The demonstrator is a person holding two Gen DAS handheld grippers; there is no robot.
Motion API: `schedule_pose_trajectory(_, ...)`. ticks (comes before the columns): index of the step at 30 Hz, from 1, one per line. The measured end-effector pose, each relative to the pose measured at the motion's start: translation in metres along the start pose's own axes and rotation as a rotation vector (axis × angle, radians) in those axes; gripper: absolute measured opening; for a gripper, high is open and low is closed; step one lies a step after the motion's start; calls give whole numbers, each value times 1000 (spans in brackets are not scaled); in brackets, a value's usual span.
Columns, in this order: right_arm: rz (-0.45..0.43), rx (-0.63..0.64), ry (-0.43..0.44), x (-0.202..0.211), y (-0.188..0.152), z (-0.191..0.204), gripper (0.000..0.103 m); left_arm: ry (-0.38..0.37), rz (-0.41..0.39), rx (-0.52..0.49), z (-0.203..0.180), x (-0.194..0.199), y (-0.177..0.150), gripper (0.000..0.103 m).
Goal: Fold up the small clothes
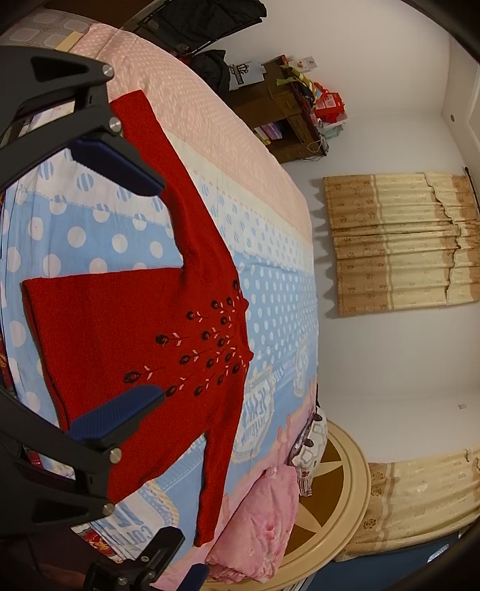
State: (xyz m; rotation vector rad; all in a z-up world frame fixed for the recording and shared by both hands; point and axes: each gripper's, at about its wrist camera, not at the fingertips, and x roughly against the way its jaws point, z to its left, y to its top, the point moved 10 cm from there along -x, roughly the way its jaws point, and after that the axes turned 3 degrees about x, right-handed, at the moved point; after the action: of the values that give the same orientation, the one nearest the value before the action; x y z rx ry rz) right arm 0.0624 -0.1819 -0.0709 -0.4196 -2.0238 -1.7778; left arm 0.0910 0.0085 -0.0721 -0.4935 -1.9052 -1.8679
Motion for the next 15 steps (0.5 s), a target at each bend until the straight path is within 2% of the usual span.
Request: schedule_pose_trajectory(15, 8, 9, 7, -4, -2, 5, 102, 7, 5, 6, 4, -4, 1, 103)
